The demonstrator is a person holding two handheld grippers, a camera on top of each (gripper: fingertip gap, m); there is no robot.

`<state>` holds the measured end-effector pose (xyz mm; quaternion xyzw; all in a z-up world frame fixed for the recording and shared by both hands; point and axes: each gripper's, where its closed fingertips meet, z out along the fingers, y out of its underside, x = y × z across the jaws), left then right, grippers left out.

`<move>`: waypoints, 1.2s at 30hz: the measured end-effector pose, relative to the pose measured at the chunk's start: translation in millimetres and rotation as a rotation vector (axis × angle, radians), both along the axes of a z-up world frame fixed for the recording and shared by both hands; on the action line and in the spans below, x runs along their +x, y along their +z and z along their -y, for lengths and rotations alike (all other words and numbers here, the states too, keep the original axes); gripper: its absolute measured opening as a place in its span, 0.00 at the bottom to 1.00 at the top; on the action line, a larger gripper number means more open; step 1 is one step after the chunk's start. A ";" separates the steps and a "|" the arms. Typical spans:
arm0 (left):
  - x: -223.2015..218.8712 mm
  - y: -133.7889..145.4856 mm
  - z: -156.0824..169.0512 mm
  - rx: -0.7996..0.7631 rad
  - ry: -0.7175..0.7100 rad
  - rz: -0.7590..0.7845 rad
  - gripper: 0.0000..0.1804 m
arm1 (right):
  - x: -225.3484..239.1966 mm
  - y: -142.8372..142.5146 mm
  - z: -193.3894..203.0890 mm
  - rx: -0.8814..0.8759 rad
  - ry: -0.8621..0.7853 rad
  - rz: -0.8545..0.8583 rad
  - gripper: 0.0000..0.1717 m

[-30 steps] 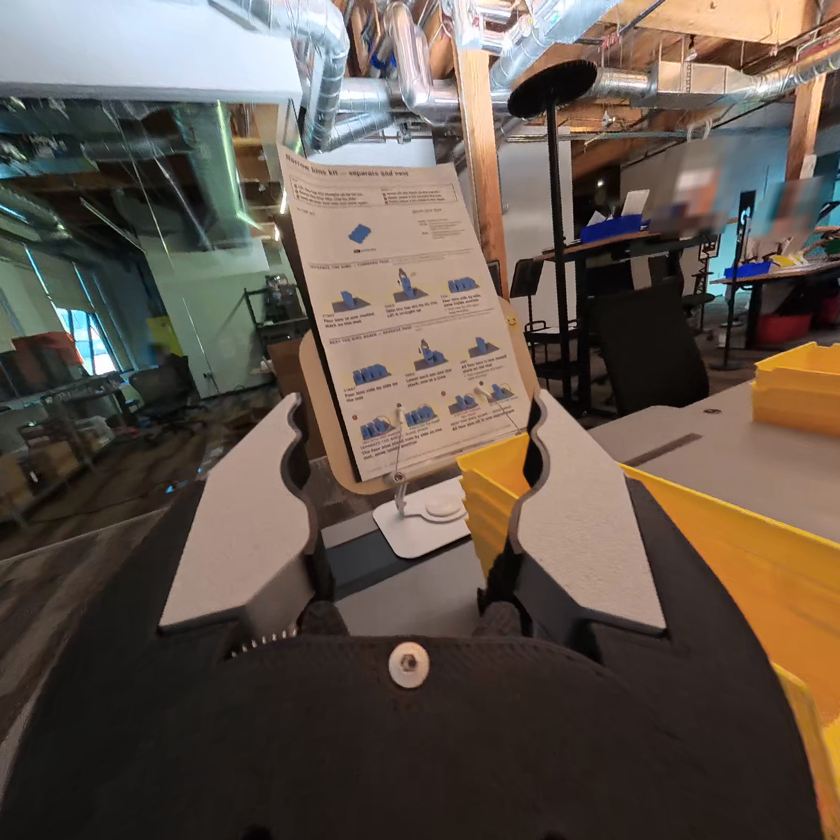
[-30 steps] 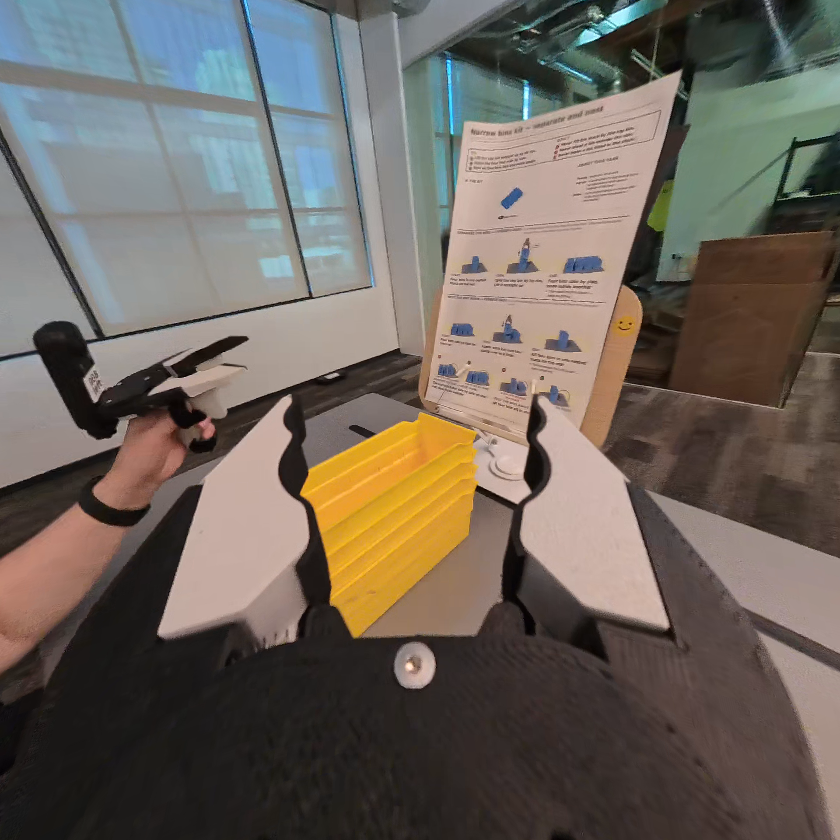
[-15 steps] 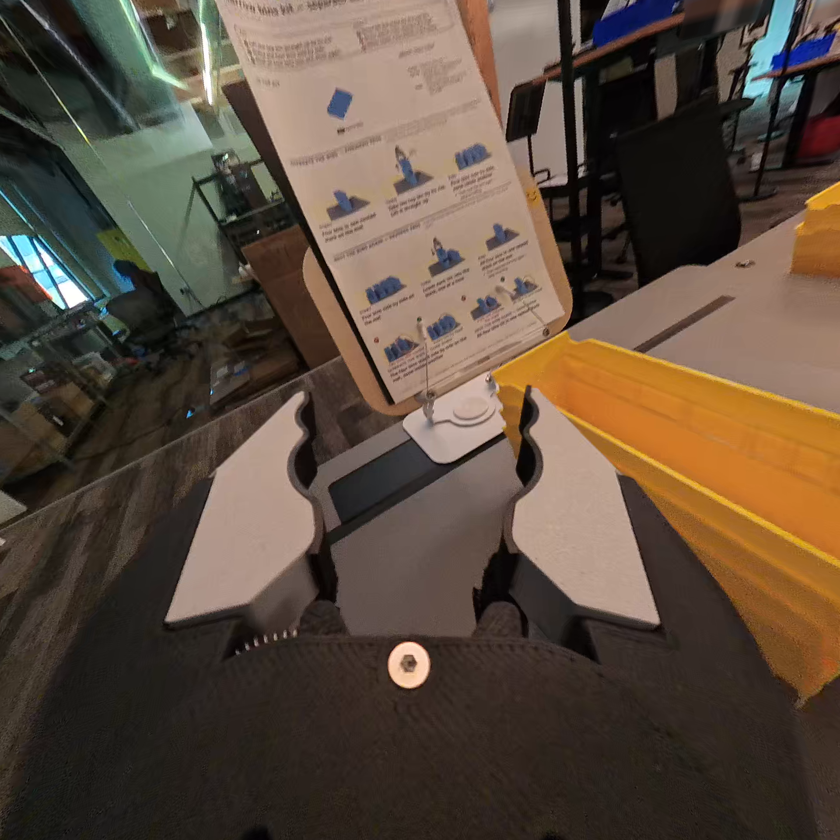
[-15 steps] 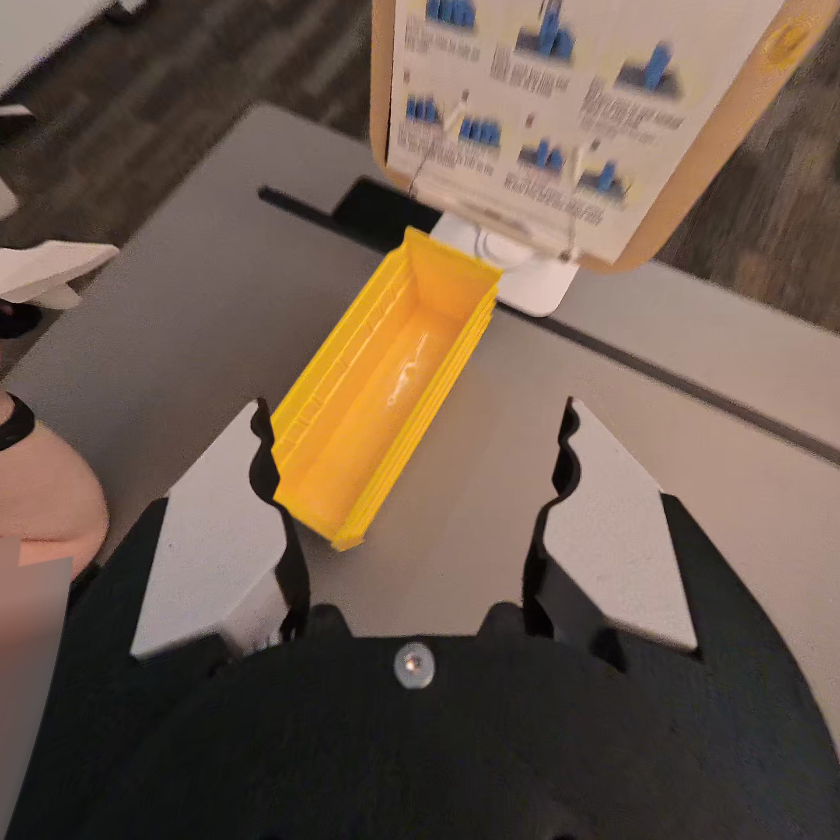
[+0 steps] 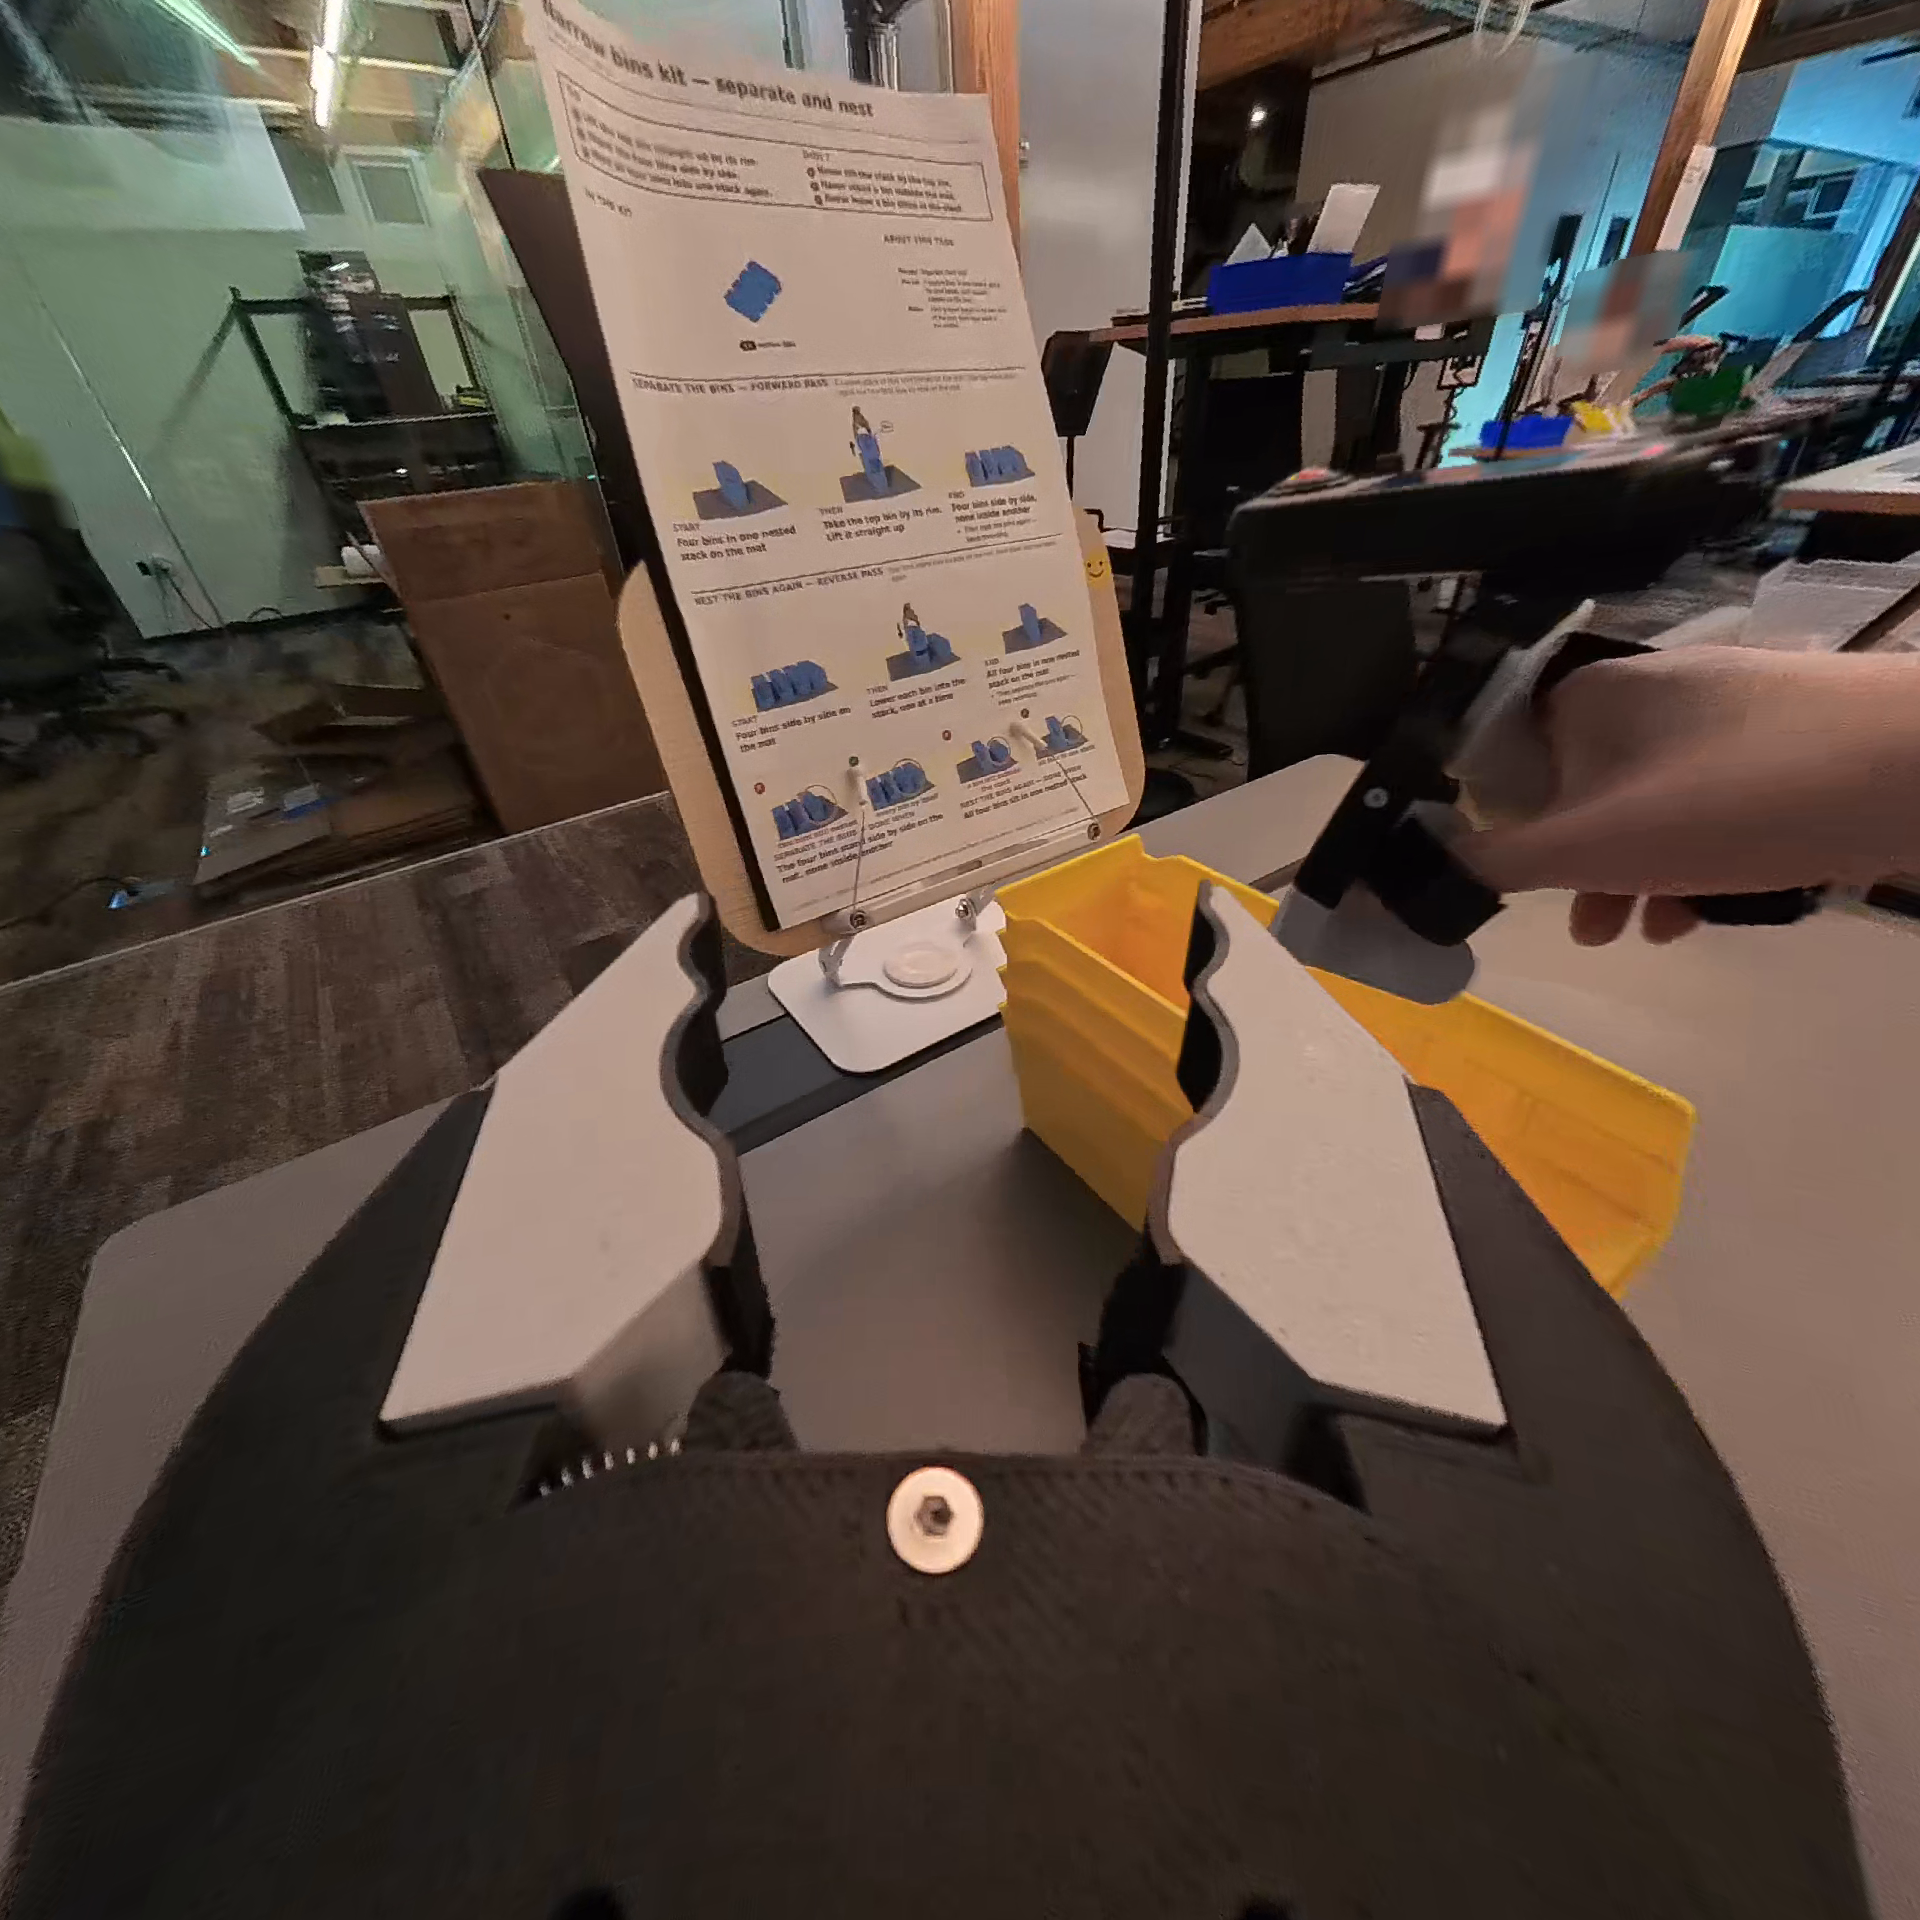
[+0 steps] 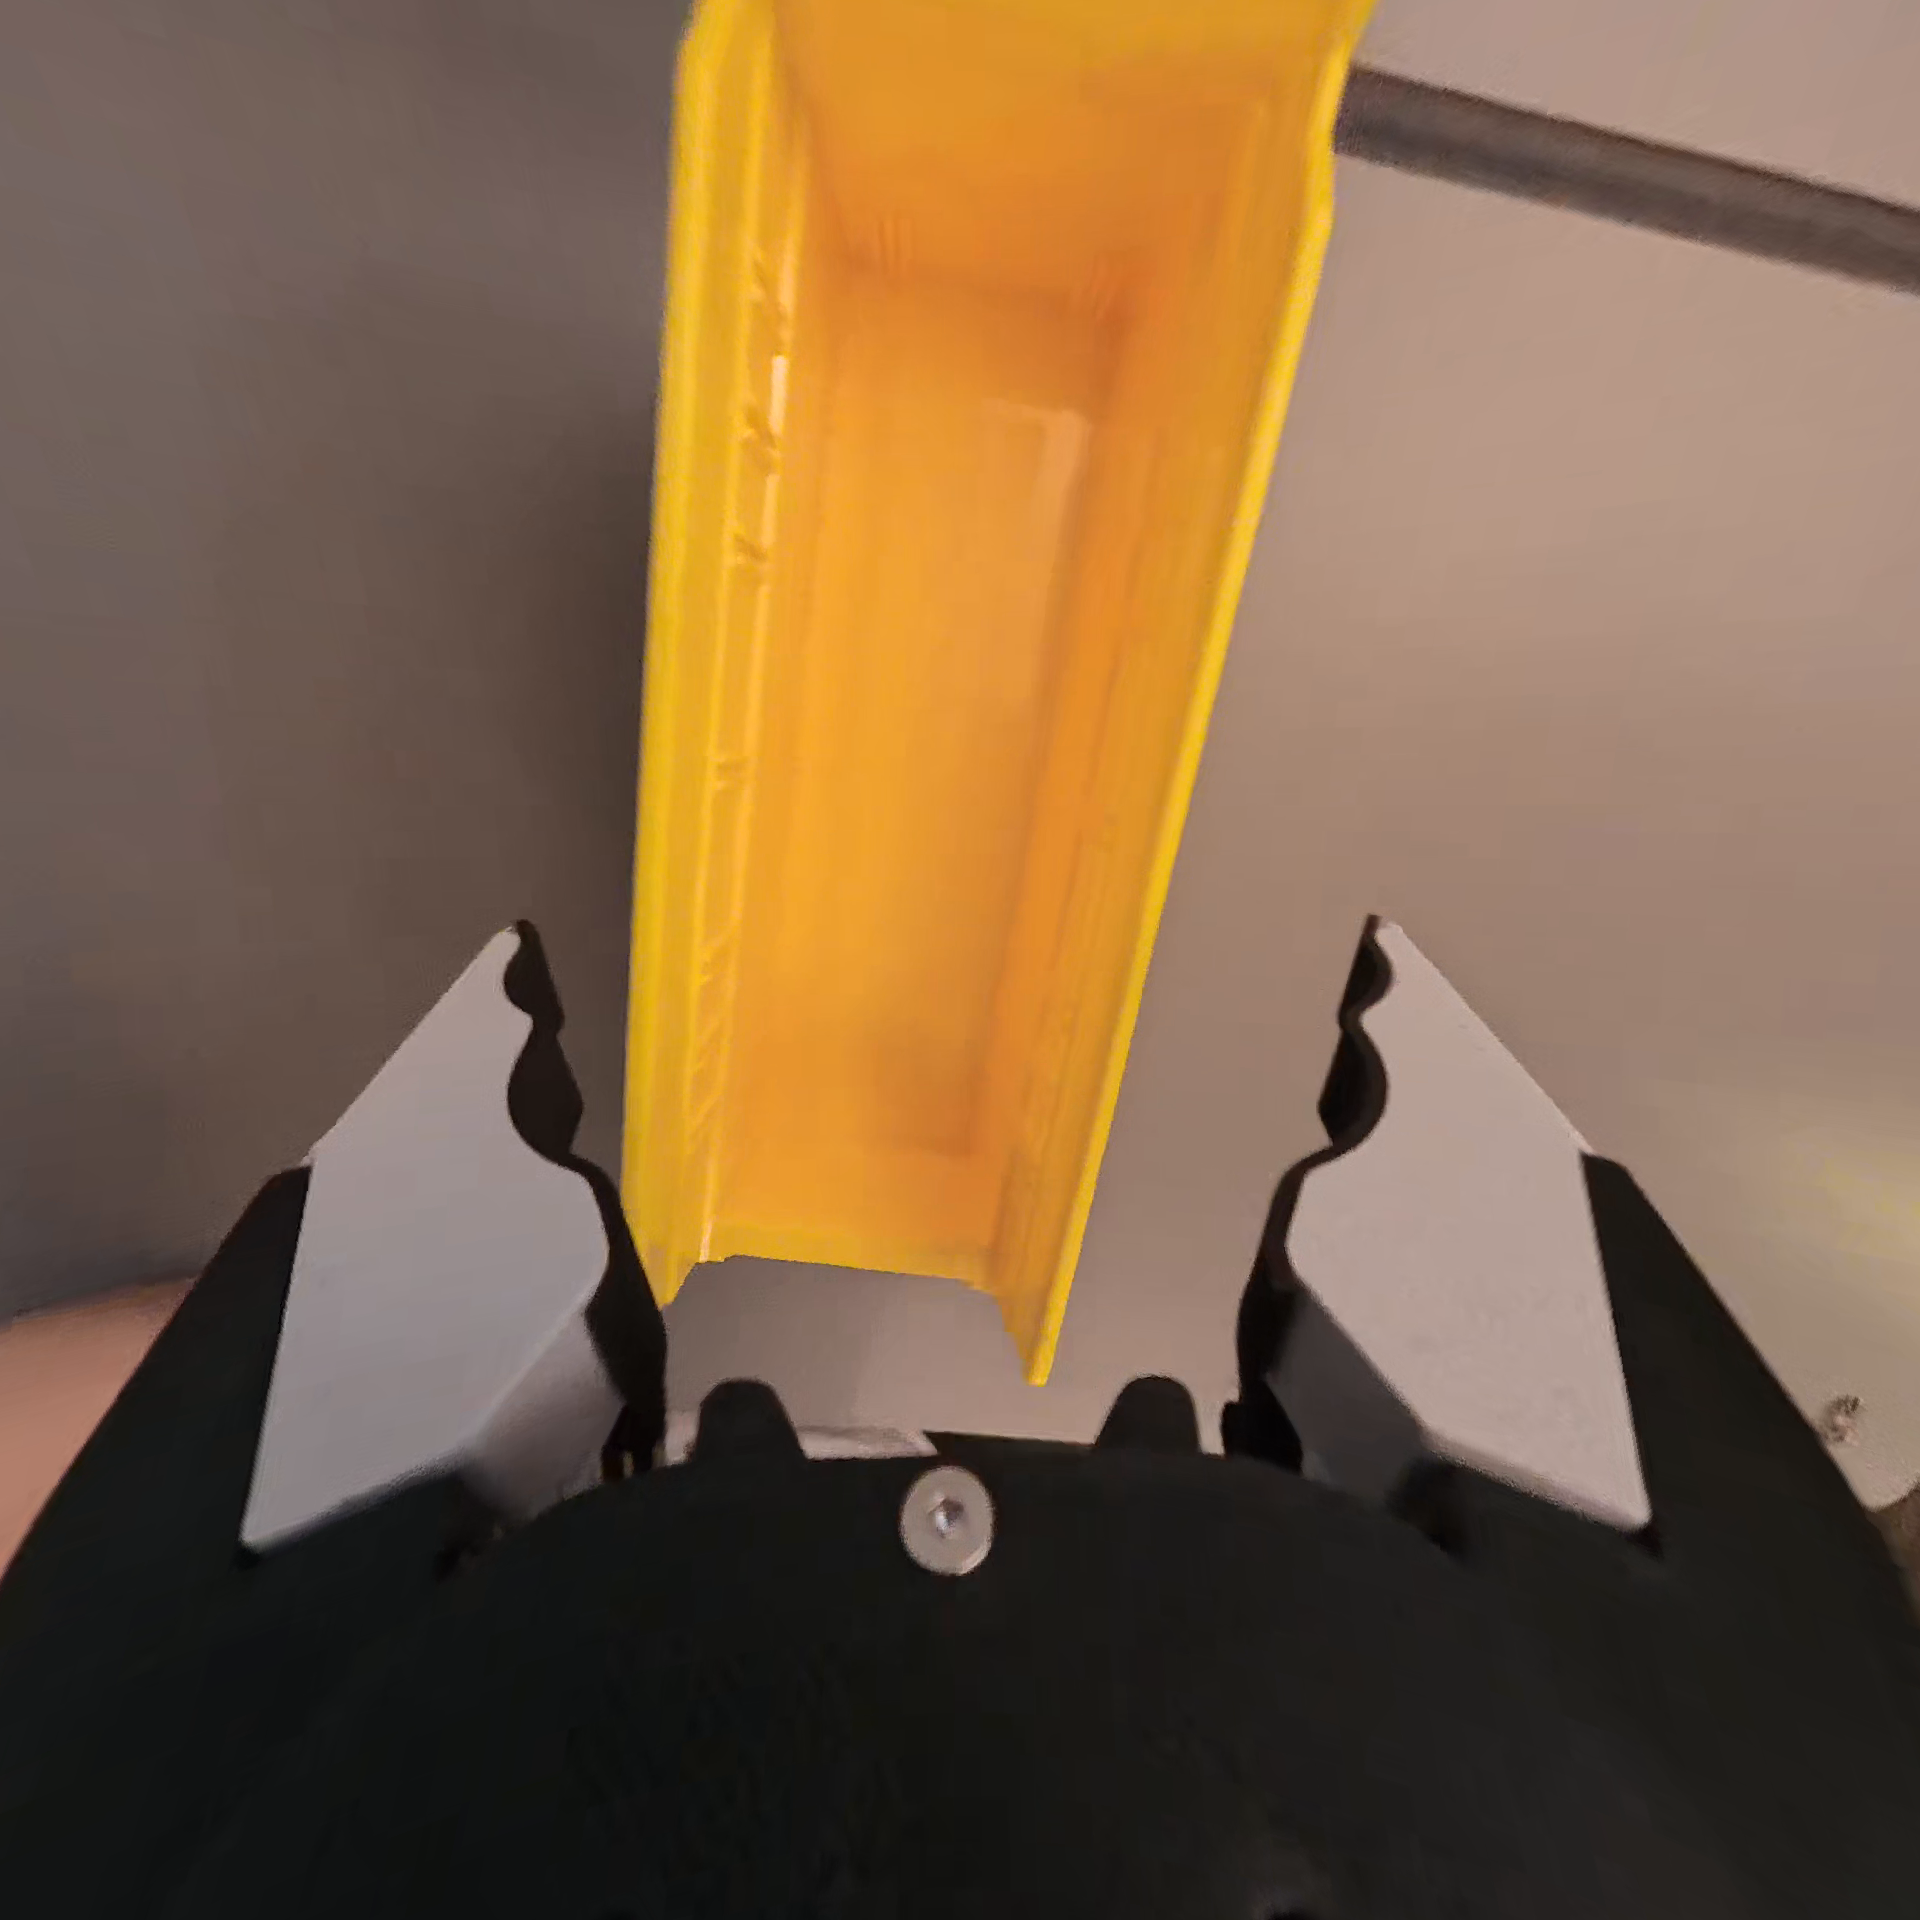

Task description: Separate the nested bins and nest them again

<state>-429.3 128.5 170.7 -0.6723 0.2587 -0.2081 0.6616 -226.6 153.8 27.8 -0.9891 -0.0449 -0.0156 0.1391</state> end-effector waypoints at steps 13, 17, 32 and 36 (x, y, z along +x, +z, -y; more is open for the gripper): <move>7.2 -10.6 4.4 -0.092 -0.092 0.014 0.47 | -11.5 -56.8 -0.3 -0.153 -0.088 -0.051 0.83; 13.6 -13.6 5.4 -0.096 -0.101 -0.008 0.47 | -8.8 -58.4 3.2 -0.201 -0.058 -0.007 0.81; 23.0 -26.0 3.0 -0.128 -0.108 -0.066 0.47 | -10.6 -51.4 4.2 -0.230 -0.066 -0.047 0.66; 23.0 -29.4 2.2 -0.136 -0.103 -0.085 0.47 | -12.3 -50.7 6.0 -0.250 -0.057 -0.048 0.66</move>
